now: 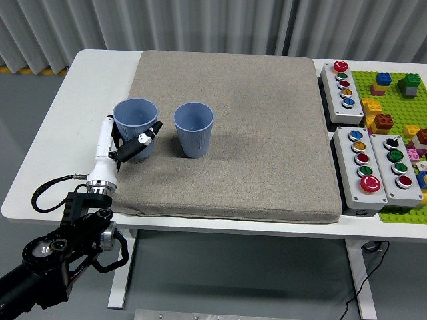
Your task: Pick cup pour cup place
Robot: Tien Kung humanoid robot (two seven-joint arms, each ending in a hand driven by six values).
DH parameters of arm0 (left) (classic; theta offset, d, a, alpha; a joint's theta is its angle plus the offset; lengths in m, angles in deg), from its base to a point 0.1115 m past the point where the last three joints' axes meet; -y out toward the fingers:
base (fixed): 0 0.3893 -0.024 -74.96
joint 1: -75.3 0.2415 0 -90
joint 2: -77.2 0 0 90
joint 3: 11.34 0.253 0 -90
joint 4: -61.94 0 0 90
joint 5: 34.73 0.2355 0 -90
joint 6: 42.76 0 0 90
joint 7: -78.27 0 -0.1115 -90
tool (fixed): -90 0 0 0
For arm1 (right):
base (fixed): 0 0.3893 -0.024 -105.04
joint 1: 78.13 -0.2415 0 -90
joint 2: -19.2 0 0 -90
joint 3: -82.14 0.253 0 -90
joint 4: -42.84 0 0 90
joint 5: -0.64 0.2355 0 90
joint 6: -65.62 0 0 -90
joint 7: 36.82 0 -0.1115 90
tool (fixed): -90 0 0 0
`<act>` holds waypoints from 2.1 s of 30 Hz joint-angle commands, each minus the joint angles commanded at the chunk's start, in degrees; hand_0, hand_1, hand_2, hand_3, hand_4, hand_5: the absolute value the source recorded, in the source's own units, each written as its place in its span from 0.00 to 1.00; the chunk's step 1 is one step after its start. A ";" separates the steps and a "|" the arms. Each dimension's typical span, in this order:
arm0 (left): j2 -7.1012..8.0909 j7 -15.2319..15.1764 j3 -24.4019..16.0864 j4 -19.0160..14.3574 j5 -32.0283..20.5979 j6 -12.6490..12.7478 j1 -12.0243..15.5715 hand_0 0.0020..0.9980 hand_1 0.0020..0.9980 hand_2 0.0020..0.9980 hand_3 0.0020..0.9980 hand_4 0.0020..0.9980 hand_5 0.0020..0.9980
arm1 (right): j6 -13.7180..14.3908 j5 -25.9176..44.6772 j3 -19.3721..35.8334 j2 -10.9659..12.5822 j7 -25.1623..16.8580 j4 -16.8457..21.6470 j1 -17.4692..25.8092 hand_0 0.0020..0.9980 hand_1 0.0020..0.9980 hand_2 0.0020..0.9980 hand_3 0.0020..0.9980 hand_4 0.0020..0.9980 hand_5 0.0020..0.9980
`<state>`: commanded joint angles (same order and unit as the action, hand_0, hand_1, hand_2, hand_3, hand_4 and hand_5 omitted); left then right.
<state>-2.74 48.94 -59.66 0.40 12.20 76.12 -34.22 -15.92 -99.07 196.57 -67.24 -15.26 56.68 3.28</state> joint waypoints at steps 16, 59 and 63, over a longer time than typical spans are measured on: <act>-0.41 -0.36 0.62 1.09 -1.00 -2.88 1.61 0.60 0.55 0.54 0.55 0.82 0.32 | -0.23 -0.56 0.06 -0.15 0.07 0.01 0.19 0.64 0.60 0.51 0.58 0.00 0.00; 0.16 1.95 -2.91 -0.79 5.90 -5.36 2.91 0.71 0.72 0.82 0.83 0.93 0.43 | -0.05 -0.07 -0.13 -0.19 0.18 -0.01 -0.31 0.64 0.60 0.51 0.58 0.00 0.00; 0.07 2.10 -2.82 -0.69 6.22 -5.49 3.03 0.75 0.76 0.87 0.84 0.92 0.43 | -0.05 -0.05 -0.17 -0.21 0.16 -0.03 -0.27 0.64 0.60 0.51 0.58 0.00 0.00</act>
<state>-2.66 51.05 -62.47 -0.29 18.42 70.64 -31.19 -15.98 -99.12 196.40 -67.45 -15.10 56.65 3.01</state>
